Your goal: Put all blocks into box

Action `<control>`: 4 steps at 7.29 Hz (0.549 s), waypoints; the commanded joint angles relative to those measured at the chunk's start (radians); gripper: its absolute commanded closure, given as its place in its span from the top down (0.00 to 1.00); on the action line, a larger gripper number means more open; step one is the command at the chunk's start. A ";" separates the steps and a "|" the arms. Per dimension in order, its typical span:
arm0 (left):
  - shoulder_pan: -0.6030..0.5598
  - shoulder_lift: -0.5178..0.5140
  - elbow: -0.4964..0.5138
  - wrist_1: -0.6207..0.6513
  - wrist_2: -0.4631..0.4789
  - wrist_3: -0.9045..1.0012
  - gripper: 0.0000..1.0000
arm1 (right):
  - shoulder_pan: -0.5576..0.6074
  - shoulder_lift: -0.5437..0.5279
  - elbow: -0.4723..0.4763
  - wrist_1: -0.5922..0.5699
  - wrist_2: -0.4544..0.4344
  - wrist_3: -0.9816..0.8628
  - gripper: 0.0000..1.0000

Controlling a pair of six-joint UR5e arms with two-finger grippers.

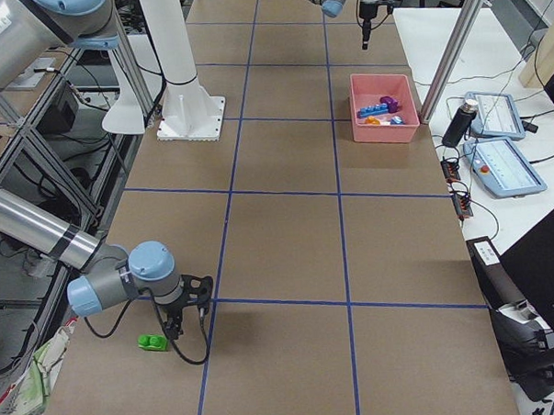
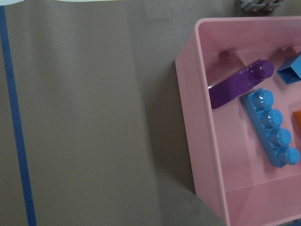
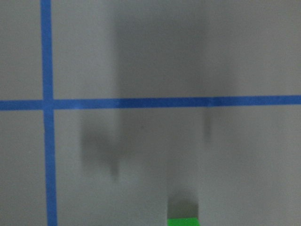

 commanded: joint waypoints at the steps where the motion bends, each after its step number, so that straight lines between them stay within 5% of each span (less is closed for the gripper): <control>1: 0.001 0.022 -0.029 0.001 0.000 0.003 1.00 | -0.018 0.002 -0.041 0.015 0.018 -0.010 1.00; 4: 0.001 0.022 -0.041 0.001 0.000 0.003 1.00 | -0.104 0.025 -0.097 0.011 0.066 -0.037 1.00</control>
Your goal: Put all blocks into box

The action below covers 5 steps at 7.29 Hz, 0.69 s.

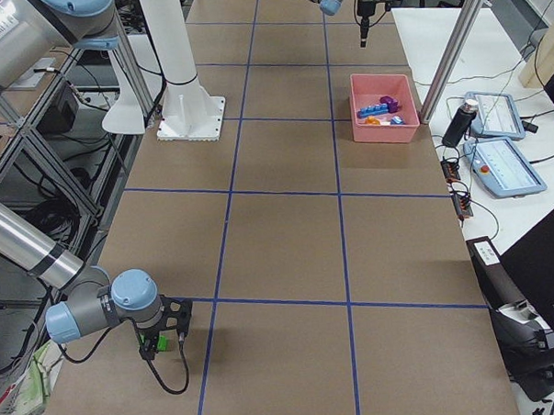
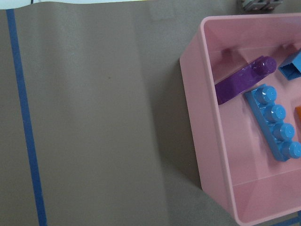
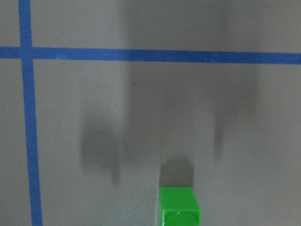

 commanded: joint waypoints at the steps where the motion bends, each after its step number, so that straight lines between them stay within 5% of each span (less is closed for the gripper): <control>1: 0.000 0.001 -0.006 0.000 0.000 0.000 1.00 | -0.104 0.055 -0.076 -0.002 0.001 -0.003 0.99; 3: 0.000 -0.001 -0.006 0.000 0.000 -0.001 1.00 | -0.171 0.076 -0.109 -0.002 -0.003 0.000 0.89; 5: -0.004 -0.001 -0.014 0.000 0.000 0.000 1.00 | -0.204 0.074 -0.118 -0.002 -0.002 0.001 0.39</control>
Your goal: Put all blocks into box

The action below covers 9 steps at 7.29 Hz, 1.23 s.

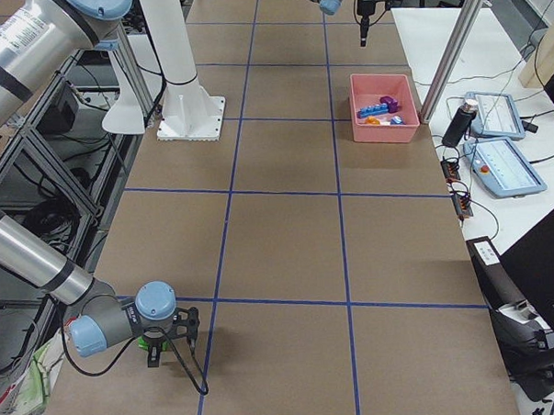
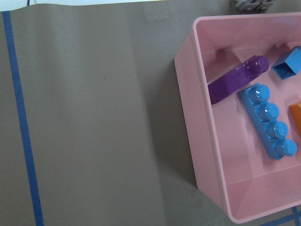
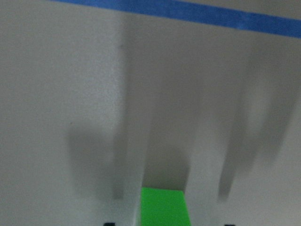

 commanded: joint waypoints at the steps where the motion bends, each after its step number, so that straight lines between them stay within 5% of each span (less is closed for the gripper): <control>1: -0.004 0.000 -0.003 0.000 0.000 0.000 1.00 | -0.043 -0.003 -0.006 0.000 -0.001 0.002 0.20; 2: -0.004 0.000 -0.003 0.000 0.000 -0.001 1.00 | -0.059 -0.004 -0.007 0.002 -0.015 -0.001 0.00; 5: -0.007 0.001 -0.004 0.000 0.000 0.000 1.00 | -0.036 -0.004 0.103 0.020 -0.093 0.005 0.00; 7: -0.008 0.012 -0.010 0.000 0.002 -0.001 1.00 | 0.161 0.025 0.207 0.017 -0.107 -0.055 0.00; 9: -0.007 0.015 -0.013 -0.001 0.003 -0.007 1.00 | 0.266 0.250 0.214 -0.099 -0.081 -0.088 0.00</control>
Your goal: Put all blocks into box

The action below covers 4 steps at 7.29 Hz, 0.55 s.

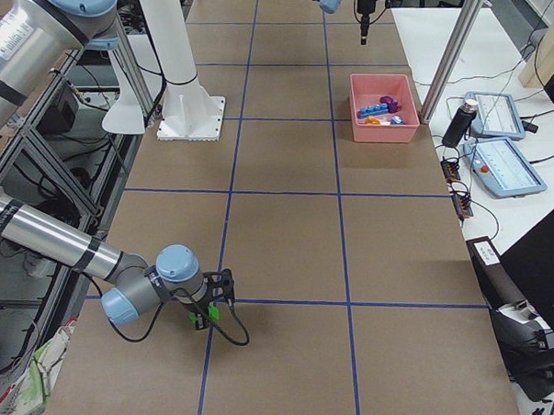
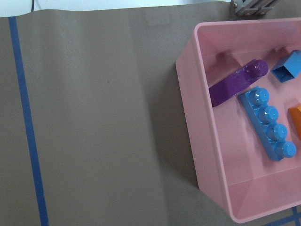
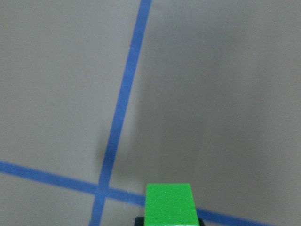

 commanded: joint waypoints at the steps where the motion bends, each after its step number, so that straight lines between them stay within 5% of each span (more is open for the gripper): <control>1: 0.000 0.025 -0.021 -0.001 0.002 -0.008 1.00 | 0.093 0.313 0.012 -0.252 0.032 -0.017 0.00; 4: 0.000 0.069 -0.053 -0.001 0.005 -0.008 1.00 | 0.087 0.753 -0.014 -0.685 0.016 -0.006 0.00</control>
